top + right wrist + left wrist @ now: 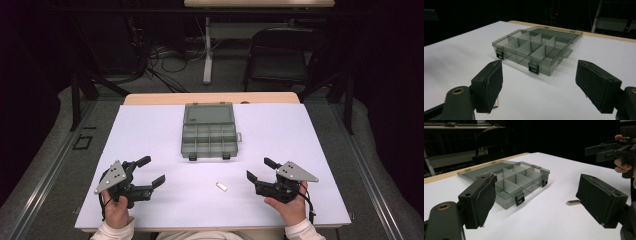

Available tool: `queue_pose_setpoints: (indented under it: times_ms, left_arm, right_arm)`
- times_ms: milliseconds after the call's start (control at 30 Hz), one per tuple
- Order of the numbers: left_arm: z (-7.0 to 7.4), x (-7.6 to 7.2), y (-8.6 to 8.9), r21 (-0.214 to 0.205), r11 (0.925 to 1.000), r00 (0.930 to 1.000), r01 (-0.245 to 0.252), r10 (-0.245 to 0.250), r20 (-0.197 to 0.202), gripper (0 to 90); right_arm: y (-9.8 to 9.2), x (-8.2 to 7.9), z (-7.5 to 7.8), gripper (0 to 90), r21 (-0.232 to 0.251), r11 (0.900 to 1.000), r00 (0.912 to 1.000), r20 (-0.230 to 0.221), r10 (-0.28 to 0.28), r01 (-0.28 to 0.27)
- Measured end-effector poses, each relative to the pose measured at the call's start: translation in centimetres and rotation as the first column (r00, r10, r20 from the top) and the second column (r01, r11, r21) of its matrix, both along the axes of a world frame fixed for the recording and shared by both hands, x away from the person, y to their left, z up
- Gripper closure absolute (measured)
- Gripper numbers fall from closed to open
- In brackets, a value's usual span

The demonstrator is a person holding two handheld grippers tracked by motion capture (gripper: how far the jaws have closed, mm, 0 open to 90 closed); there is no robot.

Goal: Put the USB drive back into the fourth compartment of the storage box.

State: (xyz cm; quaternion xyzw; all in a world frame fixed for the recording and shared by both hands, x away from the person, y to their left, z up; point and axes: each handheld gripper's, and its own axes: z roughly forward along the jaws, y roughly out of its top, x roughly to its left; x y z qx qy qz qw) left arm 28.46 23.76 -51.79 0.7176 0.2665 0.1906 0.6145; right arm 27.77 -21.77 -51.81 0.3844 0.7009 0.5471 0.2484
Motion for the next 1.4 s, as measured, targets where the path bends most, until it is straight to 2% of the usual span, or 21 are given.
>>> queue_pose_setpoints:
  times_ms: [200,400,533,733,933,1033,1200,1400]
  left_arm:
    - [-0.1,-0.1,-0.1,0.006,0.9999,0.9999,0.014,-0.014,-0.008,15.7]
    - [-0.2,-0.3,-0.1,0.02,0.9996,0.9997,-0.021,0.022,-0.012,15.7]
    - [-0.5,-0.6,0.1,0.037,0.9985,0.9989,-0.04,0.041,-0.024,15.7]
    - [-0.5,-1.2,0.6,0.021,0.9976,0.9976,-0.067,0.067,-0.018,15.7]
    - [-0.6,-1.2,0.3,0.022,0.998,0.9983,-0.058,0.059,-0.007,15.7]
    - [-0.6,-1.2,0.3,0.009,0.9983,0.9983,-0.057,0.057,-0.01,15.7]
    - [-0.6,-1.1,0.2,0.009,0.9985,0.9986,-0.054,0.054,-0.004,15.7]
    - [-0.8,-0.9,-0.1,0.035,0.999,0.9996,-0.027,0.027,-0.008,15.7]
  right_arm:
    - [0.6,0.4,-0.3,25.5,-0.022,0.9994,0.9996,-0.013,0.025,-0.025]
    - [1.1,0.6,-0.4,30.3,-0.021,0.9992,0.9992,-0.021,0.035,-0.035]
    - [1.7,0.9,-0.4,34.9,-0.026,0.9983,0.9986,-0.01,0.052,-0.052]
    - [3.3,1.3,-0.4,39.3,-0.069,0.9938,0.9962,-0.007,0.087,-0.087]
    - [3.9,1.3,-0.8,41.6,-0.11,0.9854,0.9915,-0.014,0.129,-0.13]
    - [4.1,1.0,-0.8,41.6,-0.108,0.9834,0.9893,-0.022,0.144,-0.146]
    - [4.3,0.8,-0.9,43.7,-0.114,0.9801,0.9867,-0.02,0.161,-0.162]
    - [4.5,1.2,-1.4,44.9,-0.114,0.9793,0.9859,-0.034,0.164,-0.167]
